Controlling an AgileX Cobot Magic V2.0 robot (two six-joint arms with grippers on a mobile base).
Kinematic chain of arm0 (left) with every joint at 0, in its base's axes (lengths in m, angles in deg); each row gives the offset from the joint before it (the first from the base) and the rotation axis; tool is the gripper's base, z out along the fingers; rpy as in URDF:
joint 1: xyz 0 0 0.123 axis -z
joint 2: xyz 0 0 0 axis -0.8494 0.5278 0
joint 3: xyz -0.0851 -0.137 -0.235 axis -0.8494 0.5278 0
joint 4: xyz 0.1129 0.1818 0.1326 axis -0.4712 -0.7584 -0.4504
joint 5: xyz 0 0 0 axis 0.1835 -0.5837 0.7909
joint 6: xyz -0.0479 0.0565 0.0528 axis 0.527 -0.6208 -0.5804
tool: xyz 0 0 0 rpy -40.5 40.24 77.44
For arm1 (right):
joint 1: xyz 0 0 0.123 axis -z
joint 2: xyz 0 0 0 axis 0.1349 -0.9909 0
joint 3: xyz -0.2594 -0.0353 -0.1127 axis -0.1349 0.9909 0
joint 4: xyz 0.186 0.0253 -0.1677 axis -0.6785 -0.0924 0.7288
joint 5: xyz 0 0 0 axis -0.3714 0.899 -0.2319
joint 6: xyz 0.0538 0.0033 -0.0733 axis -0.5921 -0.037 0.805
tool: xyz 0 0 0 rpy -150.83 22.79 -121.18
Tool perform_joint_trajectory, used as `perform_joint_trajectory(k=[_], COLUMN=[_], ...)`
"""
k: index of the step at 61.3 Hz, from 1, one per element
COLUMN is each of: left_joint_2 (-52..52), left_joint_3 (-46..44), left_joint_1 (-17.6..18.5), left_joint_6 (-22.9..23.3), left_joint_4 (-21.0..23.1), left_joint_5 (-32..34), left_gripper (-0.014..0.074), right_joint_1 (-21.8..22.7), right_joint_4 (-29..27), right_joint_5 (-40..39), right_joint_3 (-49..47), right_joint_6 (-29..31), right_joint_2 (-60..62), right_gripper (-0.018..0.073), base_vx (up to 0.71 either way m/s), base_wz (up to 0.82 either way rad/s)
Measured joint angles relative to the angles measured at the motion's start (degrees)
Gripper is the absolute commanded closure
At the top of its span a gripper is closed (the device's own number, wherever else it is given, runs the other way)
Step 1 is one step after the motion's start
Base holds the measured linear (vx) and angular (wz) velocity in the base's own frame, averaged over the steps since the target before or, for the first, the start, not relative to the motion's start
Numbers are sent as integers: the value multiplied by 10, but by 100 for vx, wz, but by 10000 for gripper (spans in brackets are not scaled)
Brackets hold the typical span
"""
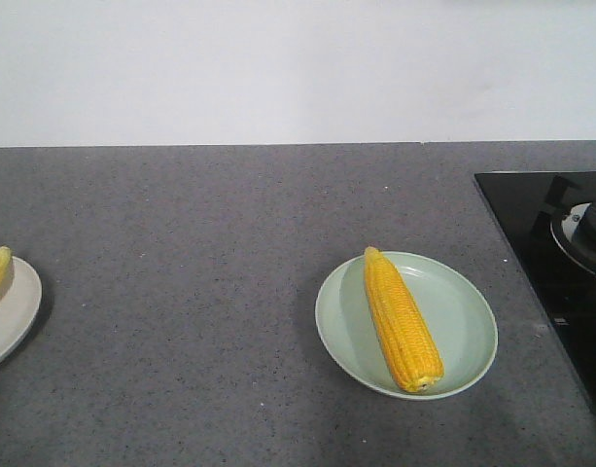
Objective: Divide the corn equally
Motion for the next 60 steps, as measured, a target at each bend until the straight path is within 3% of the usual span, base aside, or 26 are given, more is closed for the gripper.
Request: perform_joint_trajectory(k=[60], left_joint_2=[0], left_joint_3=[0], left_joint_1=[0], left_joint_6=[0], left_joint_4=[0], left_joint_5=[0], left_gripper=[603], right_joint_1=[0], right_joint_4=[0], right_joint_5=[-4], right_joint_3=[0], right_joint_6=[-2], right_joint_2=[0], right_gripper=[561], base_vx=[0], base_wz=[0])
